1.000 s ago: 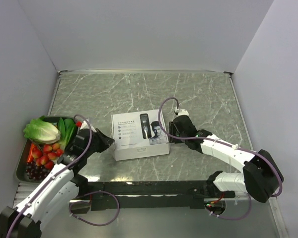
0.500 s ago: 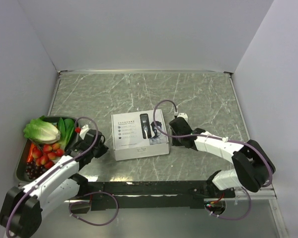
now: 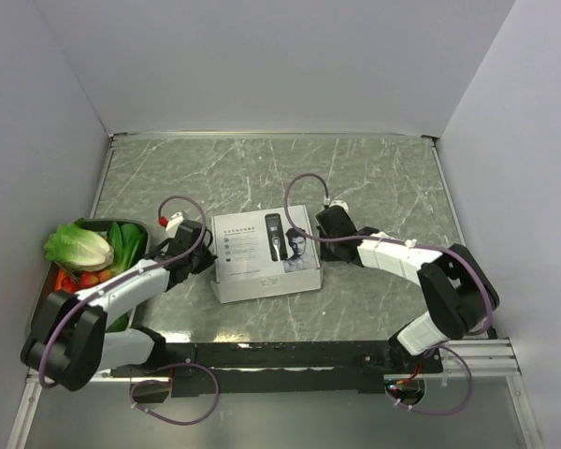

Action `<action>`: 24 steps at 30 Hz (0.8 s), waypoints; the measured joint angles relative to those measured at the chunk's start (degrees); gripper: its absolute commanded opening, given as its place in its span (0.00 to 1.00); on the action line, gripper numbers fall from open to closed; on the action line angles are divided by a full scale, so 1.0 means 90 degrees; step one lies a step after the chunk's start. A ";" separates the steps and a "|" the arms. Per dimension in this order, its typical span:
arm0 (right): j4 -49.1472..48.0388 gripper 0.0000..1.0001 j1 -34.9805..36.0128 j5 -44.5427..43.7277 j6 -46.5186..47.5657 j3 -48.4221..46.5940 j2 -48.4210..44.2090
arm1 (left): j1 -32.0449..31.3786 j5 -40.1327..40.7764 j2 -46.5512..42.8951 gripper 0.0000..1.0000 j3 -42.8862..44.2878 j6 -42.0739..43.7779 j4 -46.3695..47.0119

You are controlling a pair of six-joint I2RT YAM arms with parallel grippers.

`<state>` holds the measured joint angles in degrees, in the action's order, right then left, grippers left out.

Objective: Sort the hair-cutting tools

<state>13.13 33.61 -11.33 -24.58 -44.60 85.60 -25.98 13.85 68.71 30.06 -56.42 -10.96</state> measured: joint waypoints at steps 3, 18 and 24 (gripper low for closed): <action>-0.0102 0.00 -0.0022 0.0330 0.0032 -0.0005 0.0279 | 0.0012 -0.0257 0.0355 0.05 0.0109 0.0112 0.0311; 0.0104 0.00 -0.0578 0.1110 0.0267 -0.0583 0.0906 | 0.0238 -0.0430 0.2256 0.04 0.2016 0.1044 0.0529; 0.0177 0.14 -0.0818 0.1093 0.0403 -0.0969 0.1212 | 0.0267 -0.0415 0.2650 0.05 0.2387 0.1151 0.0702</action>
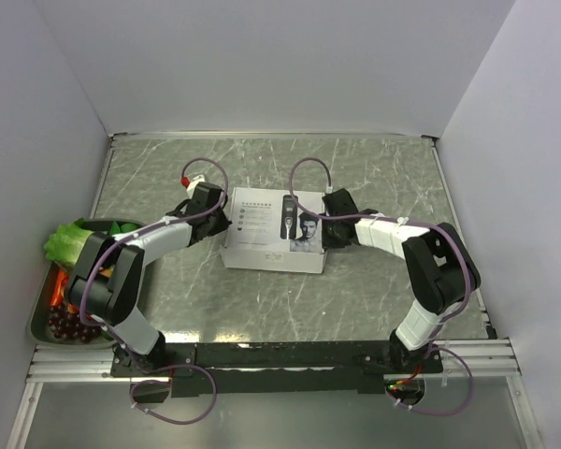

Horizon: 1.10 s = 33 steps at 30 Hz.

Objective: Sort the hair-cutting tools

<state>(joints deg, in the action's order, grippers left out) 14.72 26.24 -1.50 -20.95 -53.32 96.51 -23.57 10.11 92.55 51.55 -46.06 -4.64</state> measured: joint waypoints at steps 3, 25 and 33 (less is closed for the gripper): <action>0.0017 0.27 0.0002 -0.0124 0.0078 -0.0017 0.0002 | -0.0002 0.0036 -0.0012 0.09 0.0000 0.0019 -0.0017; 0.0034 0.41 0.0039 -0.0886 0.0121 -0.0299 -0.0306 | -0.0107 0.0192 -0.0561 0.25 -0.0595 -0.0015 -0.0355; -0.0007 0.41 0.0024 -0.0848 0.0119 -0.0257 -0.0306 | -0.0068 0.0165 -0.0498 0.25 -0.0610 -0.0012 -0.0316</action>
<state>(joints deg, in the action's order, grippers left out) 14.66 26.46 -9.13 -19.88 -55.64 93.76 -24.18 11.60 88.07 46.06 -46.17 -7.49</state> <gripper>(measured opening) 0.409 0.251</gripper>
